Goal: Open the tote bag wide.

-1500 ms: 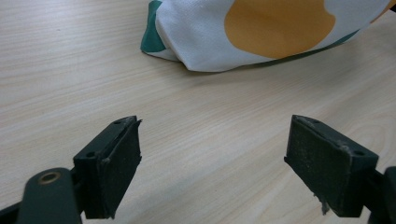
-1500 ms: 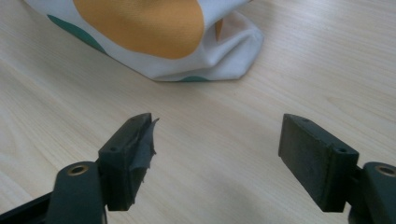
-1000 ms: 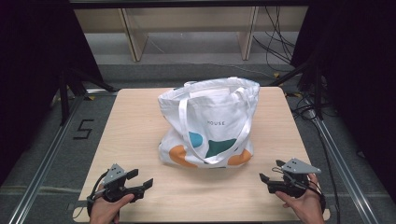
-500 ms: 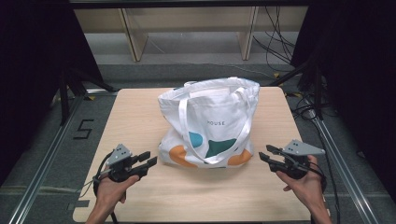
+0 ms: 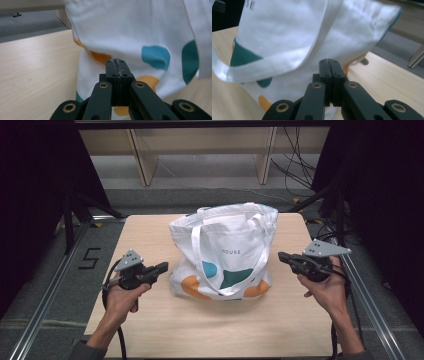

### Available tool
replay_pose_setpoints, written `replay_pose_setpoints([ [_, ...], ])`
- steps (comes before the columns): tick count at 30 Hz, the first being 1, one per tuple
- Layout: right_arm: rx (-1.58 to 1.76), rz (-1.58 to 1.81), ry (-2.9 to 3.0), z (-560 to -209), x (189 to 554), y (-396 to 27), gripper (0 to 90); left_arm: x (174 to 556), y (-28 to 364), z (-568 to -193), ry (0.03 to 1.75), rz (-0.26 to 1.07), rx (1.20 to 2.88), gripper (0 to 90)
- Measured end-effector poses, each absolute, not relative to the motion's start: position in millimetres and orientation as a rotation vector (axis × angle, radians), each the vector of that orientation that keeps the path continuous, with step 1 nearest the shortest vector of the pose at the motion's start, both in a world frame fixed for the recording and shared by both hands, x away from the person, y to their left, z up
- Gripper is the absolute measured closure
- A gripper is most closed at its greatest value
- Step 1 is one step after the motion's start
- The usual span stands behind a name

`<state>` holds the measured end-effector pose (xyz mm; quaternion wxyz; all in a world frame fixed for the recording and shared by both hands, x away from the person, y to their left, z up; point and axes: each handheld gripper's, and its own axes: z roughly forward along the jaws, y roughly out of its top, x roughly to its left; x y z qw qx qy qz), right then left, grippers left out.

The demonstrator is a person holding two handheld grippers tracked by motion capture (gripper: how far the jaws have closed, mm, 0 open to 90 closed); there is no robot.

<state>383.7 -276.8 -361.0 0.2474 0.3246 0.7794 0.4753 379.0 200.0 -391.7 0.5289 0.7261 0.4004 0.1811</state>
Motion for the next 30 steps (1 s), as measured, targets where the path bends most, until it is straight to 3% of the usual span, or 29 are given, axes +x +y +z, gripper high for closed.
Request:
replay_pose_setpoints([
  [10,0.809,1.281,2.124,-303,425,-262,90.0,422,191,-340,0.952,0.453,1.727,89.4],
  [19,0.813,1.261,2.142,-271,460,-237,90.0,454,172,-308,0.945,0.464,1.716,89.4],
  [30,0.805,1.186,2.304,-277,489,-204,90.0,465,132,-327,0.870,0.315,1.794,89.4],
])
